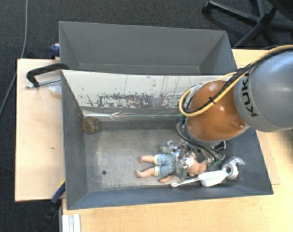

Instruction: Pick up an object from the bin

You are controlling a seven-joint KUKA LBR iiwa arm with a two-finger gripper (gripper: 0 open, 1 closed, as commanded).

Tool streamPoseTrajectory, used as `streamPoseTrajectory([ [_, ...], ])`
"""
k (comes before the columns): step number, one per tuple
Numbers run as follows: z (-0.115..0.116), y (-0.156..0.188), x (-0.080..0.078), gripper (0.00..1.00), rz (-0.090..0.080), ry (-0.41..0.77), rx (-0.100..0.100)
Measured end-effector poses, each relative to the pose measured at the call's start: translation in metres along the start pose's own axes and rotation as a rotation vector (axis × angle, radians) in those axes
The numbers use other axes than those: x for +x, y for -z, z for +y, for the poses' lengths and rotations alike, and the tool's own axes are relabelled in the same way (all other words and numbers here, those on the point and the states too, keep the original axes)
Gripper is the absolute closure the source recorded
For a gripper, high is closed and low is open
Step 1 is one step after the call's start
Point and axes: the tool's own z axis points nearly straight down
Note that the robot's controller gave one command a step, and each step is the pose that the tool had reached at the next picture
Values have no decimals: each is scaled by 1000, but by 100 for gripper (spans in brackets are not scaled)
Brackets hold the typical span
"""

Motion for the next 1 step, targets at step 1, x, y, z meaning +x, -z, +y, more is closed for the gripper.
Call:
streamPoseTrajectory([
  [1,1,19,1,100,3,0,-2],
])
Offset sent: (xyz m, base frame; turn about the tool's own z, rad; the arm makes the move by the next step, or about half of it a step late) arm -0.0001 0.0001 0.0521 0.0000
